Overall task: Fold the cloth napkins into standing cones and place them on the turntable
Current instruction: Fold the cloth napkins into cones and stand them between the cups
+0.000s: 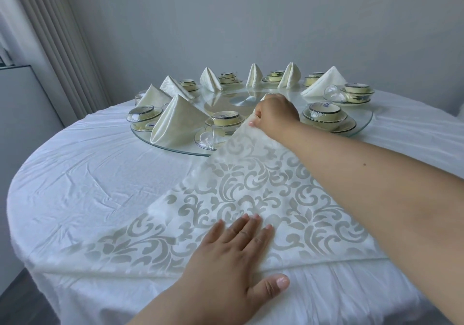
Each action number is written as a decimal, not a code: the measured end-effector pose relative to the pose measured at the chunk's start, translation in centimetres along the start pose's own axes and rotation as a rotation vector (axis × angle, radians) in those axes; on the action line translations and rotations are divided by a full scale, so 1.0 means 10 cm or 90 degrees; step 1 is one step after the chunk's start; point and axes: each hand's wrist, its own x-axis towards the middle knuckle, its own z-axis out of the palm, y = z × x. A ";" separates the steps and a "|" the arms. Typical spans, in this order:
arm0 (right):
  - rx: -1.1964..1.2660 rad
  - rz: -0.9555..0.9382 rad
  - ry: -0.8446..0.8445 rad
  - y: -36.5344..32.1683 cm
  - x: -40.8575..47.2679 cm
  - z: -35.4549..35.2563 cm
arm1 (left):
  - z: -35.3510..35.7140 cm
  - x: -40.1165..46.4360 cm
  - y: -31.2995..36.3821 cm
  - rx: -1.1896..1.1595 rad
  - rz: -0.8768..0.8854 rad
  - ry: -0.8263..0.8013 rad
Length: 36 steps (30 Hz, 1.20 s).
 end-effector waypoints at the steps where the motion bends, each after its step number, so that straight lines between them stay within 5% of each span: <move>1: 0.009 -0.008 0.016 -0.03 -0.06 -0.02 | -0.01 -0.01 0.00 -0.002 0.000 0.000; 6: 0.130 -0.070 -0.017 -0.25 -0.71 -0.13 | -0.01 -0.05 0.01 -0.013 -0.002 0.010; 11: 0.222 -0.080 -0.187 -0.34 -1.63 -0.17 | 0.00 -0.05 0.01 0.000 -0.009 0.008; 18: -0.003 -0.105 -0.398 0.07 -2.18 -0.10 | -0.01 -0.09 -0.02 -0.046 -0.028 0.003; 30: -0.053 -0.051 -0.389 0.04 -2.23 -0.21 | -0.01 -0.72 -0.92 -0.070 -0.120 0.039; 36: 0.157 -0.269 -0.208 -1.04 -2.33 -0.16 | -0.09 -0.66 -0.96 -0.182 -0.124 0.026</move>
